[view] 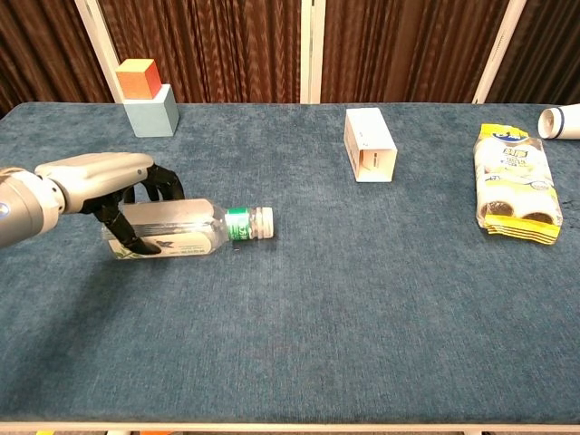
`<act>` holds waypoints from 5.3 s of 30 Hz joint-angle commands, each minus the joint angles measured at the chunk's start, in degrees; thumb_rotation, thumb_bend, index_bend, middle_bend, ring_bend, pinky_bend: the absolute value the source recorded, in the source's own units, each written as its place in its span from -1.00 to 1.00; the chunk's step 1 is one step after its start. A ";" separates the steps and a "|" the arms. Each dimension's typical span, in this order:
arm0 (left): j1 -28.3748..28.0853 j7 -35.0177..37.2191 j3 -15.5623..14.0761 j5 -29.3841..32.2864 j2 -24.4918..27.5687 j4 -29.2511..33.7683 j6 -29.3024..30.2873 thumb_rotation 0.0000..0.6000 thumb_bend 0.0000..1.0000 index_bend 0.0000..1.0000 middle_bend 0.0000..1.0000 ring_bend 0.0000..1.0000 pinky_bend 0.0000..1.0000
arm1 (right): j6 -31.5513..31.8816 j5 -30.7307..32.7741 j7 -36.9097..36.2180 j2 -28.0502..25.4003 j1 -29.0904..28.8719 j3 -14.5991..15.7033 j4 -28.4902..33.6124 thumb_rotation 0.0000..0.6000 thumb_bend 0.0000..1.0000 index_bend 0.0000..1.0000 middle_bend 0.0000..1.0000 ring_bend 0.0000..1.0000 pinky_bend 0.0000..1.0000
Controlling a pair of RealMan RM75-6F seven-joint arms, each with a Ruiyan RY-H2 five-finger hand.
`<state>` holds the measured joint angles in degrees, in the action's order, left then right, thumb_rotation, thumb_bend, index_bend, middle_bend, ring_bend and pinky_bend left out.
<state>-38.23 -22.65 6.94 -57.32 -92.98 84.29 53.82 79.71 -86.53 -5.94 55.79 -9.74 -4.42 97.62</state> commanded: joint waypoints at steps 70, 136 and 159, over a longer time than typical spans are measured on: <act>0.55 45.52 -1.45 -33.00 -1.52 -2.89 14.56 1.00 -0.12 0.12 0.11 -0.04 0.20 | -37.20 -3.45 -14.28 -3.61 -37.27 -4.09 14.45 0.47 -1.00 -0.59 -0.95 -1.00 -1.00; 0.22 45.27 -1.73 -33.07 -0.94 -2.59 15.13 1.00 -0.12 0.12 0.11 -0.04 0.20 | -32.54 -3.65 -12.27 -5.37 -35.53 -2.80 15.50 0.48 -1.00 -0.59 -0.95 -1.00 -1.00; 0.28 45.22 -1.77 -33.00 -0.84 -2.49 15.29 1.00 -0.12 0.12 0.11 -0.04 0.20 | -33.07 -2.24 -9.76 -5.09 -35.37 -2.90 16.08 0.49 -0.99 -0.59 -0.94 -1.00 -1.00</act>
<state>-37.96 22.57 5.18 -90.32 -93.82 81.80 69.10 46.55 -88.66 -15.63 50.78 -45.18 -7.31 113.60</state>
